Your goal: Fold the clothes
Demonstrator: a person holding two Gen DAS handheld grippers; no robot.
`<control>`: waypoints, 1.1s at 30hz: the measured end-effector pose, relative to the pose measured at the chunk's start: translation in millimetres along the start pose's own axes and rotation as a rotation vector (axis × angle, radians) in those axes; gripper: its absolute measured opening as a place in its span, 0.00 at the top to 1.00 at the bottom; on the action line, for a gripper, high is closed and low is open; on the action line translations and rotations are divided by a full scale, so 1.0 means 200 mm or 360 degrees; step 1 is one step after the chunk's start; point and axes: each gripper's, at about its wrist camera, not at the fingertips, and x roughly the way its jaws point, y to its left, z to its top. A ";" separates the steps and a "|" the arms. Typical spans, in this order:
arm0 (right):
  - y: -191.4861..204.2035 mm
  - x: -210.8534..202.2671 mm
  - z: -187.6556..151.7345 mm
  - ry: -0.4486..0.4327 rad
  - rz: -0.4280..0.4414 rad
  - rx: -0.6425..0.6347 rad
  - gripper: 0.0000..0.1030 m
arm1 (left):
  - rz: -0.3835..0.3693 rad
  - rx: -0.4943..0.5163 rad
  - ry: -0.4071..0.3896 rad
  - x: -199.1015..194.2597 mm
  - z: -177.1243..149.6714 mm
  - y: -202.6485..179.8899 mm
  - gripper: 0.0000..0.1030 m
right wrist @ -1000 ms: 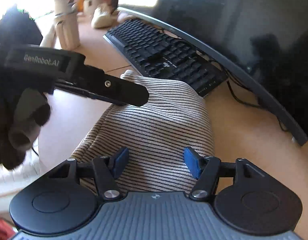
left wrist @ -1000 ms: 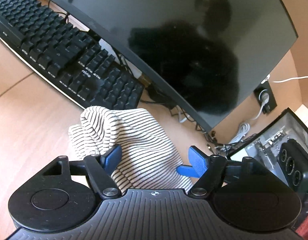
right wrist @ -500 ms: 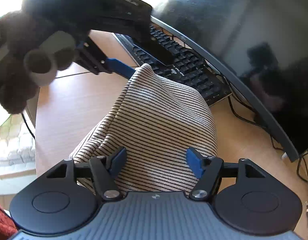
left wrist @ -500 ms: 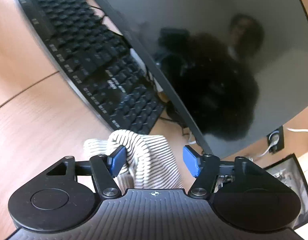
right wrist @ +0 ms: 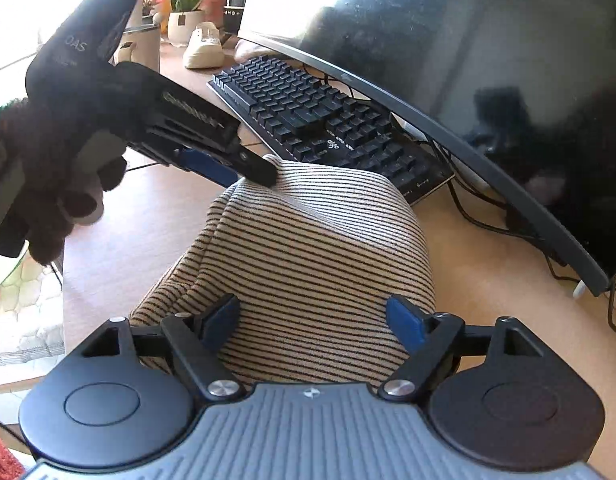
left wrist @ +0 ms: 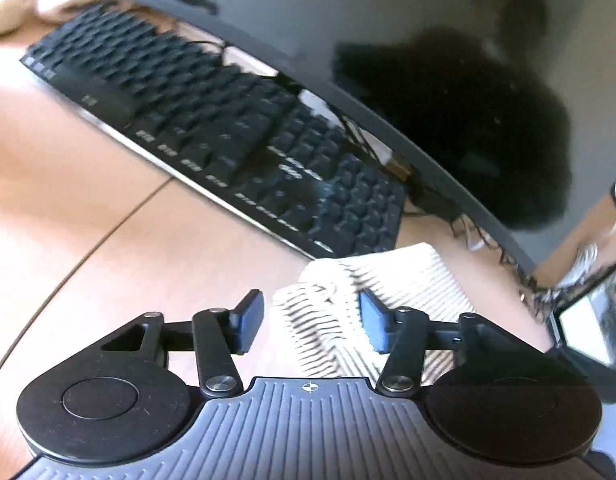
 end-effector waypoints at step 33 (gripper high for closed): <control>0.00 -0.06 -0.05 0.0019 -0.0081 0.0009 0.01 | -0.0142 0.0281 0.0099 0.06 -0.05 -0.29 0.40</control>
